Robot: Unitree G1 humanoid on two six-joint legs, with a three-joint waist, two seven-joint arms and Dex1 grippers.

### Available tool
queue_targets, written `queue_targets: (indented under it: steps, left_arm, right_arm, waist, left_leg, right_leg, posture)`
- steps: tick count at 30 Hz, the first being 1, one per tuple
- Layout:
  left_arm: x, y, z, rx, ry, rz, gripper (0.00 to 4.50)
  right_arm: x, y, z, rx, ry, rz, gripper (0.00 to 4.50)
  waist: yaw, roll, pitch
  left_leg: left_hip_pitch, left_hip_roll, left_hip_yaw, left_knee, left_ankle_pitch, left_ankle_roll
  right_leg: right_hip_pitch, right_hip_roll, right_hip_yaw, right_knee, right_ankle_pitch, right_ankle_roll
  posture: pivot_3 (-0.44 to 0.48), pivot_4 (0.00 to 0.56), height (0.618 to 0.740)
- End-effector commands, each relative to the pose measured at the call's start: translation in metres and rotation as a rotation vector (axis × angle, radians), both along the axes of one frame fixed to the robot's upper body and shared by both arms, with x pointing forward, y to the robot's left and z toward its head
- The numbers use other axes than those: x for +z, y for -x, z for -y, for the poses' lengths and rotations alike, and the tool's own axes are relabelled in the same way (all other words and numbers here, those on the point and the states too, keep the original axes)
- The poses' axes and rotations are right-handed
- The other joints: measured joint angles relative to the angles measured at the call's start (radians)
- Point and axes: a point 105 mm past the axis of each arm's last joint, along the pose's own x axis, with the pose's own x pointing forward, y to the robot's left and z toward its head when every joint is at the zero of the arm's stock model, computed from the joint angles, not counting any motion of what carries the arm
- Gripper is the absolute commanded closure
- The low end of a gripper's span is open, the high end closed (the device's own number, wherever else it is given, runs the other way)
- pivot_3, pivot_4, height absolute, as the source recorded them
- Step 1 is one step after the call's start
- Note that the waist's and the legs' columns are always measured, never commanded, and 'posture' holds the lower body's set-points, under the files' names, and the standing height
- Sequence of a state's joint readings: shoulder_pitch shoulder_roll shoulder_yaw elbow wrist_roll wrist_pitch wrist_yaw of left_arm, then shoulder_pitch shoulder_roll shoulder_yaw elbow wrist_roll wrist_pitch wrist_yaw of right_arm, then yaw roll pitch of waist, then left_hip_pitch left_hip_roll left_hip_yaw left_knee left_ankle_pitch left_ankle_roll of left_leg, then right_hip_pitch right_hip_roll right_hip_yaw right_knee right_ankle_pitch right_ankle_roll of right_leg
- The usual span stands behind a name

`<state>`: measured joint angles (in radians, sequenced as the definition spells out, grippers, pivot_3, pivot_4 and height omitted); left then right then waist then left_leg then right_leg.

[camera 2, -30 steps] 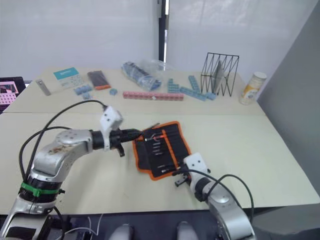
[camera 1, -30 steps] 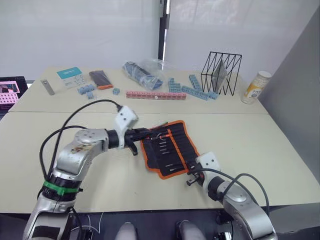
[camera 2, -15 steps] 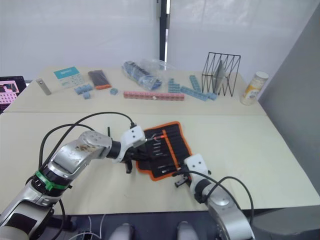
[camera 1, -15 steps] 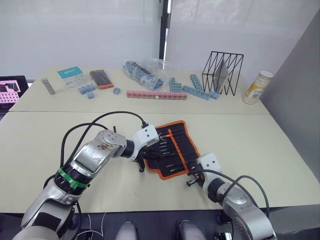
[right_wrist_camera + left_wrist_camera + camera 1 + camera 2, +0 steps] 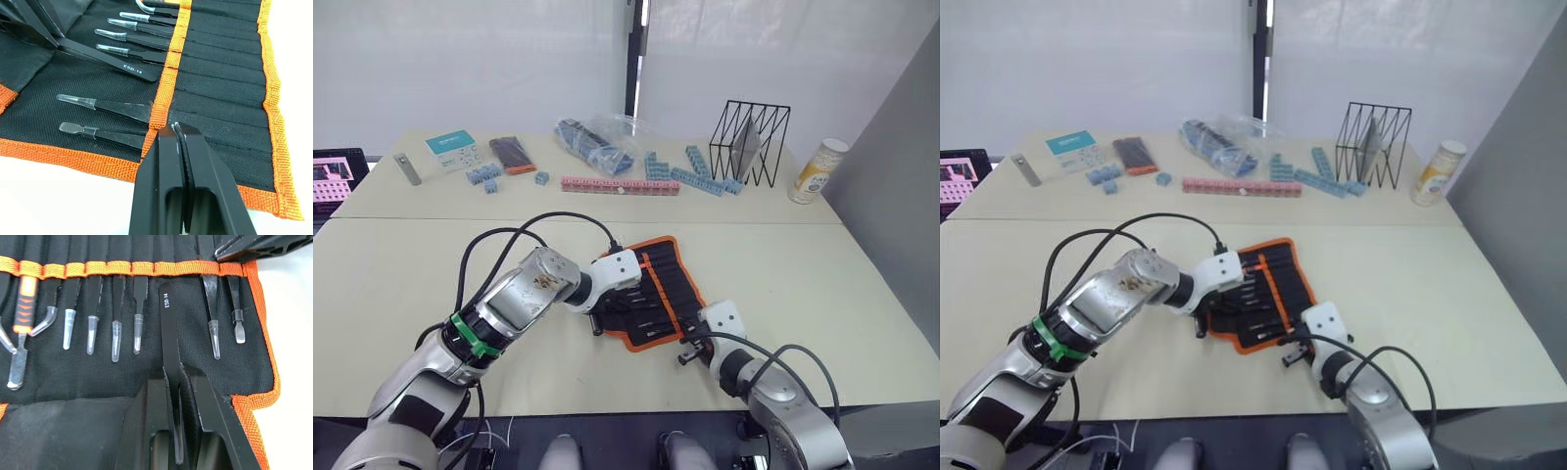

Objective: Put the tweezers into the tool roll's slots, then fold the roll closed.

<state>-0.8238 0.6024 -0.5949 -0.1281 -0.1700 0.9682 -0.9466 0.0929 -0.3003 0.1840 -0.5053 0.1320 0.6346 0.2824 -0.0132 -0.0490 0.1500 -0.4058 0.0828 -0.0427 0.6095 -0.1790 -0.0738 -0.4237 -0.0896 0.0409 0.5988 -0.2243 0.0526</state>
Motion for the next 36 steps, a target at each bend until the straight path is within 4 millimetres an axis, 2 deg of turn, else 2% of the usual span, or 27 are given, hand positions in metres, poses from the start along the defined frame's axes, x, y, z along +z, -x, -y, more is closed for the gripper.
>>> queue_targets:
  steps: [1, 7, 15, 20, 29, 36]
  left_arm:
    - [0.004, -0.006, 0.006, -0.002, -0.014, 0.028, 4.49]
    - [0.001, -0.008, 0.019, -0.037, -0.020, 0.037, 4.49]
    - [-0.001, -0.010, 0.033, -0.090, -0.028, 0.049, 4.49]
    - [-0.002, -0.014, 0.049, -0.122, -0.024, 0.057, 4.49]
    - [-0.016, -0.029, 0.069, -0.115, -0.008, 0.083, 4.49]
    - [-0.022, -0.032, 0.081, -0.124, 0.011, 0.085, 4.49]
  right_arm:
    - [-0.042, 0.016, 0.005, -0.019, 0.040, -0.185, 4.50]
    - [-0.052, 0.021, 0.004, -0.030, 0.037, -0.209, 4.50]
    - [-0.053, 0.023, 0.003, -0.032, 0.035, -0.212, 4.50]
    - [-0.053, 0.023, 0.002, -0.033, 0.034, -0.213, 4.50]
    - [-0.050, 0.024, 0.001, -0.030, 0.035, -0.209, 4.50]
    - [-0.051, 0.027, 0.001, -0.030, 0.036, -0.215, 4.50]
  waist:
    - [0.000, 0.000, 0.000]
    - [0.002, 0.000, 0.000]
    - [0.005, 0.000, -0.001]
    - [0.004, 0.000, -0.001]
    - [0.007, 0.000, -0.001]
    - [0.022, 0.001, -0.003]
  left_leg:
    - [0.000, 0.000, 0.000, 0.000, 0.000, 0.000]
    - [0.000, 0.000, -0.001, 0.001, 0.000, 0.000]
    - [0.001, -0.002, -0.004, 0.004, 0.000, 0.000]
    - [0.001, -0.004, -0.007, 0.004, 0.000, 0.000]
    - [0.001, -0.005, -0.009, 0.005, 0.000, 0.000]
    - [0.001, -0.006, -0.010, 0.007, 0.000, 0.000]
  right_leg:
    - [0.000, 0.000, 0.000, 0.000, 0.000, 0.000]
    - [0.001, 0.000, 0.000, 0.003, 0.000, 0.000]
    - [0.001, 0.000, 0.001, 0.009, -0.001, 0.001]
    - [0.001, 0.001, 0.001, 0.012, -0.001, 0.001]
    - [0.003, 0.000, 0.001, 0.012, -0.001, 0.002]
    - [0.005, 0.000, 0.001, 0.011, -0.002, 0.002]
  posture:
    - [0.000, 0.150, 0.721]
    - [0.000, 0.150, 0.721]
    - [0.000, 0.150, 0.721]
    - [0.000, 0.150, 0.721]
    - [0.000, 0.150, 0.721]
    - [0.000, 0.150, 0.721]
